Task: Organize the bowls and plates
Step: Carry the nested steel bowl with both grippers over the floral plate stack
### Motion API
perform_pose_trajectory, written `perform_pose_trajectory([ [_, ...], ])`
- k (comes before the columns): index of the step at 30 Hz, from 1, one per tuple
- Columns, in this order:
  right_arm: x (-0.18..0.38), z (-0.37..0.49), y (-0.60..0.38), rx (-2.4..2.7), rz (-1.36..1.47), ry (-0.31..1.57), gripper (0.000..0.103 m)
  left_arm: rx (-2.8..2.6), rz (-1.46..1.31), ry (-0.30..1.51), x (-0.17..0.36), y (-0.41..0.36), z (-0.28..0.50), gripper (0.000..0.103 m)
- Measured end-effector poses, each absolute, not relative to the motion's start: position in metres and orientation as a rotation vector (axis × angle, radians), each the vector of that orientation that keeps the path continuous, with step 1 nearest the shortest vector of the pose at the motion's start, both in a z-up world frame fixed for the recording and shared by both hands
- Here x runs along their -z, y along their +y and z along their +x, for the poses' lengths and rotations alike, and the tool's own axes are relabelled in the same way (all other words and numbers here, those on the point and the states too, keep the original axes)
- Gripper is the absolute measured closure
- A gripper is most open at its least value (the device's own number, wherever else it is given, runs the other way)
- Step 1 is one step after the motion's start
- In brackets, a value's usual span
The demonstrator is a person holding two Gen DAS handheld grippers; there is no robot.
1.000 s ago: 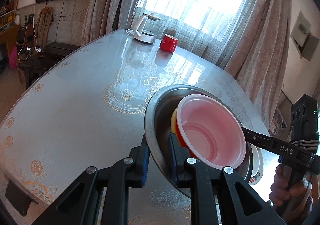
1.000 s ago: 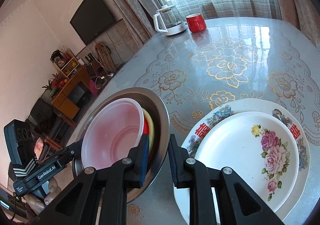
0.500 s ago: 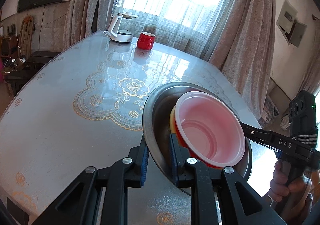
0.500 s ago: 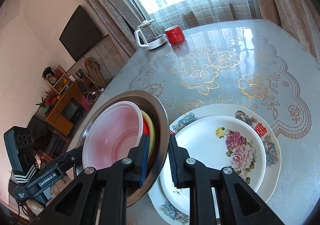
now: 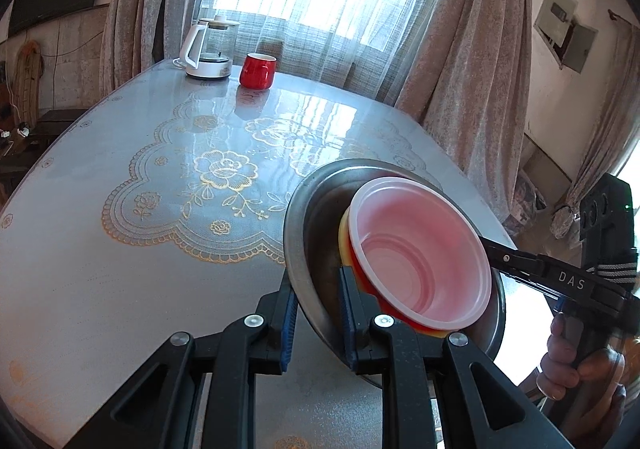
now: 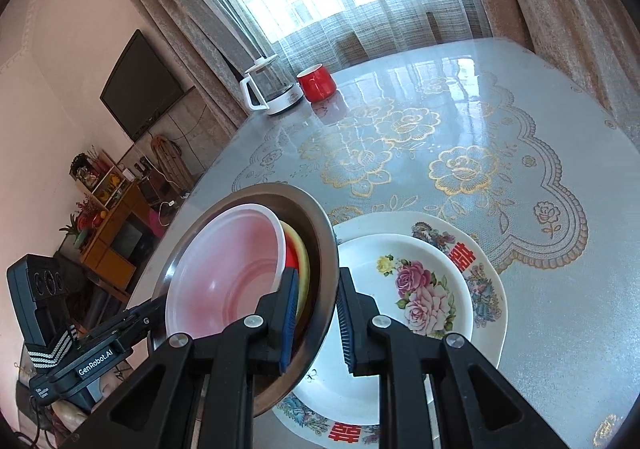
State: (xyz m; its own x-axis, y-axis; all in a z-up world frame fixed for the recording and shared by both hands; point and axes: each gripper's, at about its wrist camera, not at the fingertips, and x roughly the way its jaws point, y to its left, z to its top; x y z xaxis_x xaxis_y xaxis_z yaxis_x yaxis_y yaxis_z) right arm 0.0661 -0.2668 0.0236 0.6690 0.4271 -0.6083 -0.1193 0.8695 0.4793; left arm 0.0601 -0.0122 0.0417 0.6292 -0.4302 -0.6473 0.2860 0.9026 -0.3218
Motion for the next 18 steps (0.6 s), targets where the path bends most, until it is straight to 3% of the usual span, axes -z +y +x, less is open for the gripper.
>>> perform_pose_trajectory([
  [18,-0.012,0.055,-0.316,-0.202,0.473,0.779,0.083,0.483,-0.132,0.851,-0.03,-0.066,0.075,0.082],
])
